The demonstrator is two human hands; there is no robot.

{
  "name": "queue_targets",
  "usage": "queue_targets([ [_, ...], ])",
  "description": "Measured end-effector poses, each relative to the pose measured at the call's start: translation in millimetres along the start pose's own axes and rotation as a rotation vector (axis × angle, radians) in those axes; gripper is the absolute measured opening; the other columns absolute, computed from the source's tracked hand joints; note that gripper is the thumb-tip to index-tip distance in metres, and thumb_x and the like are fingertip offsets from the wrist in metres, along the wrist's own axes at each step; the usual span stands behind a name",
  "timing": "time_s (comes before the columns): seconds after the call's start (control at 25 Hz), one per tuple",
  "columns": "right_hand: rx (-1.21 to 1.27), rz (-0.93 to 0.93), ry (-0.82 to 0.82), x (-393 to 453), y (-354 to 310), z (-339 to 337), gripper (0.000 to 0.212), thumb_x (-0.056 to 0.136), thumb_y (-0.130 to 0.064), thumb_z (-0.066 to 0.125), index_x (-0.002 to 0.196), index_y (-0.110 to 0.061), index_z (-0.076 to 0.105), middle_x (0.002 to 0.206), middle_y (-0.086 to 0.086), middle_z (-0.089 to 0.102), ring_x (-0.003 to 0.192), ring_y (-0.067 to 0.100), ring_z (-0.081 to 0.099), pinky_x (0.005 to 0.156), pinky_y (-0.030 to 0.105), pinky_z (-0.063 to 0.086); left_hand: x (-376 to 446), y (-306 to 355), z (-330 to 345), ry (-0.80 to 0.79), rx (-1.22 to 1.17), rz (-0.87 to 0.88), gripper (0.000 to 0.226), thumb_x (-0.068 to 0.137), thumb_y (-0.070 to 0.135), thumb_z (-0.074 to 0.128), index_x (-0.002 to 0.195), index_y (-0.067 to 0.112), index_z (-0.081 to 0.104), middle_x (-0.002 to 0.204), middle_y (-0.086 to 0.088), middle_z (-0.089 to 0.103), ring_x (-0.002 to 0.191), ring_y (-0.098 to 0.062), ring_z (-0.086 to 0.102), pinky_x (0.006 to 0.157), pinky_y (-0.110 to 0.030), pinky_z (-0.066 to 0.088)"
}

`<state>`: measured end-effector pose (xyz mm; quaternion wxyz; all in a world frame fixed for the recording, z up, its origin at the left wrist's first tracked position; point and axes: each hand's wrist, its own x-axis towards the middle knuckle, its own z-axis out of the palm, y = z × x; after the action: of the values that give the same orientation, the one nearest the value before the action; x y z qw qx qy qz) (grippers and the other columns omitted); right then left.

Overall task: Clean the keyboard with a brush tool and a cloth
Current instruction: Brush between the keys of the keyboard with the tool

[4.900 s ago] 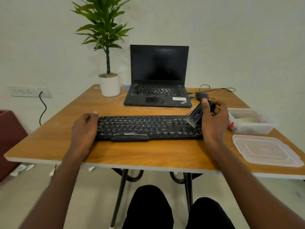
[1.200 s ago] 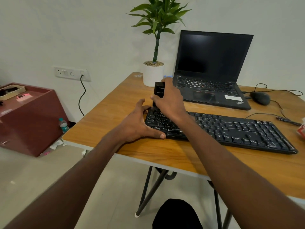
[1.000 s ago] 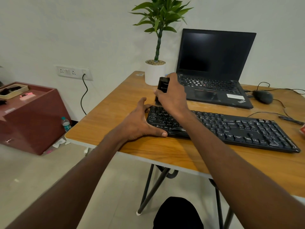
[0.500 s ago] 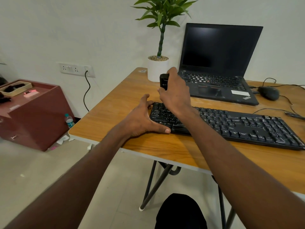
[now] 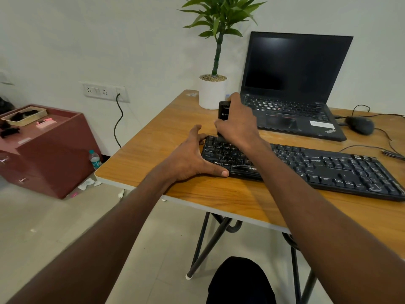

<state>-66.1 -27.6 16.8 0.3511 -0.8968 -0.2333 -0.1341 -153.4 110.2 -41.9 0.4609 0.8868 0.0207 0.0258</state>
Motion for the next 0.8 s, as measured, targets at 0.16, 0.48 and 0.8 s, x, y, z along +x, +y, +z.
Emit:
queue_targets([
  [0.16,0.114,-0.012,-0.014,-2.8,-4.2,0.8,0.052,0.092,-0.023,0.077,0.131,-0.017,0.043,0.118,0.007,0.065,0.101,0.021,0.065,0.087,0.04,0.06,-0.4,0.5,0.1,-0.005,0.005,0.002,0.16,0.052,0.056,0.102,0.168,0.028,-0.004,0.168,0.005,0.035,0.152,-0.014,0.034,0.125,-0.037,0.03],
  [0.48,-0.033,-0.036,0.053,-4.6,-7.7,4.4,0.054,0.091,-0.027,0.079,0.13,-0.016,0.044,0.119,0.01,0.068,0.103,0.029,0.069,0.083,0.042,0.061,-1.6,2.2,0.0,-0.006,0.015,0.003,0.159,0.054,0.055,0.102,0.168,0.028,-0.005,0.169,0.003,0.033,0.153,-0.015,0.032,0.127,-0.041,0.029],
  [0.8,0.092,-0.037,0.05,-2.1,0.1,3.8,0.051,0.091,-0.029,0.079,0.129,-0.017,0.046,0.117,0.006,0.067,0.101,0.02,0.067,0.082,0.033,0.057,0.1,-0.4,-0.9,-0.011,0.002,0.01,0.16,0.052,0.056,0.102,0.168,0.029,-0.004,0.167,0.006,0.034,0.15,-0.011,0.033,0.128,-0.045,0.03],
])
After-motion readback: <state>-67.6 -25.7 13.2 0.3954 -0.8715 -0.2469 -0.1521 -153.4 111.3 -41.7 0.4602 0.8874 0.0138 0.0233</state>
